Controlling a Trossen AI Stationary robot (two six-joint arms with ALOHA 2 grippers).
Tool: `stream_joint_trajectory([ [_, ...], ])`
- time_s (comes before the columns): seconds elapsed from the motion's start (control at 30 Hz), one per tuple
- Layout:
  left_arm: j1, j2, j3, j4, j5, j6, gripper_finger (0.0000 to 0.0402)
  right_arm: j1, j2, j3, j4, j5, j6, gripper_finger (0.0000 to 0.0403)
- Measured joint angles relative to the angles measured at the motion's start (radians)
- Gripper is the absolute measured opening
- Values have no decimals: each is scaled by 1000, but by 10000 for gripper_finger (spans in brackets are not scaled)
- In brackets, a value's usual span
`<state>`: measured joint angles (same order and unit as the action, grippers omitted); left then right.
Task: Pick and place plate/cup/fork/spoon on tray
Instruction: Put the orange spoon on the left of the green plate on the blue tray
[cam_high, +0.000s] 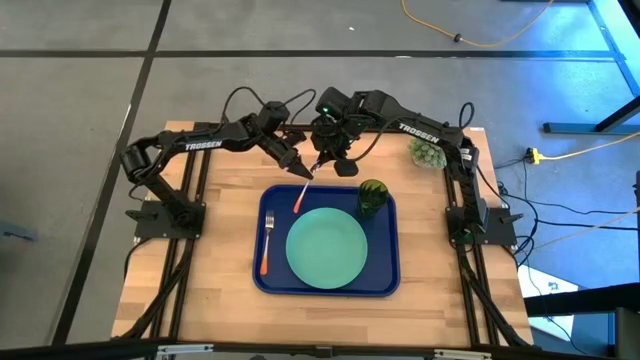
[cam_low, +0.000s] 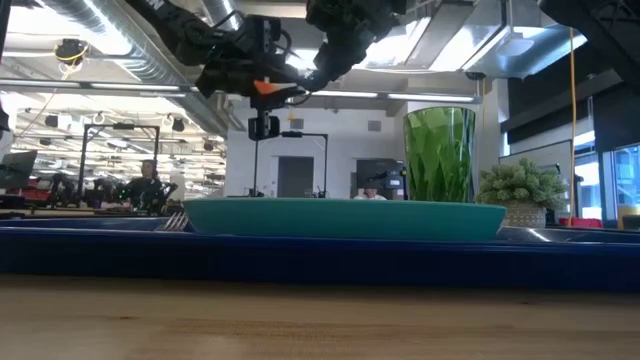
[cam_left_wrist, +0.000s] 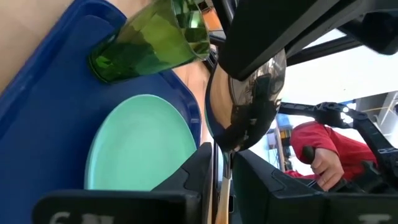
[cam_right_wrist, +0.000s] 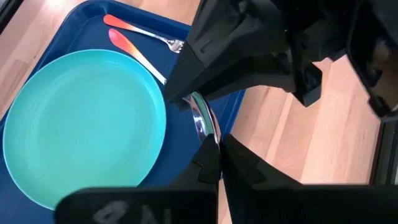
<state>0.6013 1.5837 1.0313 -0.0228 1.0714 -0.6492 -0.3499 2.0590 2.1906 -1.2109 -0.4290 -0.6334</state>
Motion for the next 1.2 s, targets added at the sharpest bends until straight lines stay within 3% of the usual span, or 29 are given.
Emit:
stream_joint_trajectory([
  [0.13,18,0,0,7,7,0,50,0,0,0,-7,1,0,6],
  [0.4,83,0,0,8,118,-52,51,3,0,0,-42,1,-1,6],
  [0.7,214,0,0,-19,126,-10,51,45,0,0,-45,12,1,6],
  [1.0,340,-26,0,-60,108,103,51,91,18,0,124,6,137,6],
  [1.2,386,-140,0,-60,1,172,51,111,50,-1,173,-22,230,6],
])
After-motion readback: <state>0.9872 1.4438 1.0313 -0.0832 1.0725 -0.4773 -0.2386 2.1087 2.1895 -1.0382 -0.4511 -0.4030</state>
